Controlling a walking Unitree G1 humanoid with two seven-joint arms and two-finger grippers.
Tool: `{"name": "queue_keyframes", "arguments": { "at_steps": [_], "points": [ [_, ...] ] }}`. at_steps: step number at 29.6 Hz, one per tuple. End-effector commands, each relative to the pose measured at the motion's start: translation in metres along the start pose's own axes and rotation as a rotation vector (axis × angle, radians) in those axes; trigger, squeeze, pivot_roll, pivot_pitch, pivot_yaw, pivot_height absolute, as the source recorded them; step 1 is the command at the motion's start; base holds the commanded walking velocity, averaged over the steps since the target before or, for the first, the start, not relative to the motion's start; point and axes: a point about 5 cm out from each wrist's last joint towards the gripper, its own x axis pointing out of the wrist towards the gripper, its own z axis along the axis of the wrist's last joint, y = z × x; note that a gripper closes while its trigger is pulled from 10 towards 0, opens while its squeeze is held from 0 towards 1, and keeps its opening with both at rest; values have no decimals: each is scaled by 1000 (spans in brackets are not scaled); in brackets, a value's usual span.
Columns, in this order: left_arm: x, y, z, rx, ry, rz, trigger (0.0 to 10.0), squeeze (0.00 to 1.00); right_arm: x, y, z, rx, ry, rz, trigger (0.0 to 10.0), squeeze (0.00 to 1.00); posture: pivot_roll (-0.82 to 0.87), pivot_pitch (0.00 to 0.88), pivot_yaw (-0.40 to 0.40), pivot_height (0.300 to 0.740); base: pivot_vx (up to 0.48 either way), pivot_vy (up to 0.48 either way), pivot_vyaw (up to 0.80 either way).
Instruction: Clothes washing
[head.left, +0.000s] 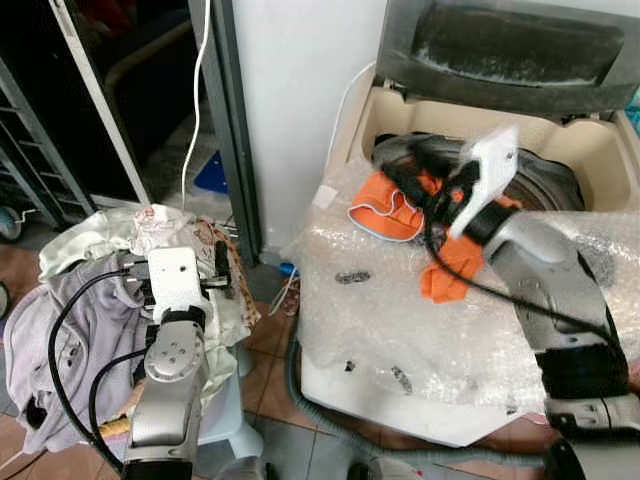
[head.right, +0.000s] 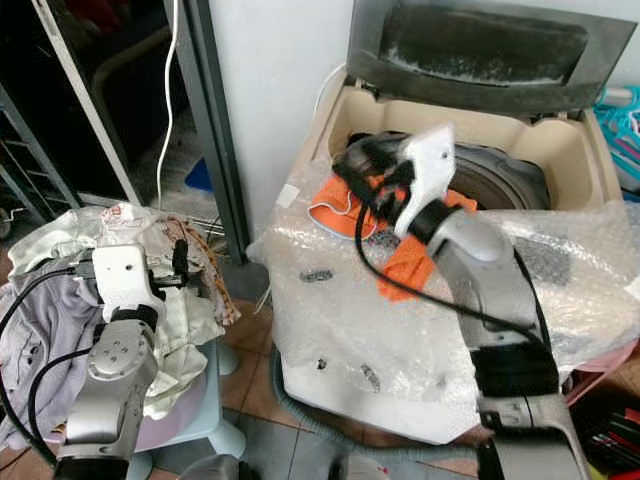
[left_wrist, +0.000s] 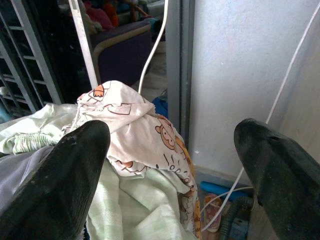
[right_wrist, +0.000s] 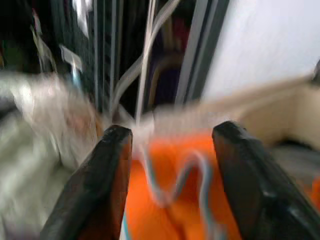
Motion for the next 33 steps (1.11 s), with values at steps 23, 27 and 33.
{"name": "queue_keyframes", "arguments": {
  "at_steps": [23, 27, 33],
  "points": [
    [1, 5, -1, 25, 24, 55, 10000, 0, -39, -89, 39, -107, -152, -863, 10000, 1000, -54, 0, -6, 740, 0, 0, 0],
    [0, 6, -1, 28, 21, 56, 10000, 0, -29, -72, 52, -158, -237, -785, 10000, 1000, -51, 0, -8, 740, 0, 0, 0],
    [-1, 7, 1, 32, 10, 61, 10000, 0, -35, -53, 42, -134, -234, -671, 10000, 1000, -57, 0, -7, 740, 0, 0, 0]
  ]
}}
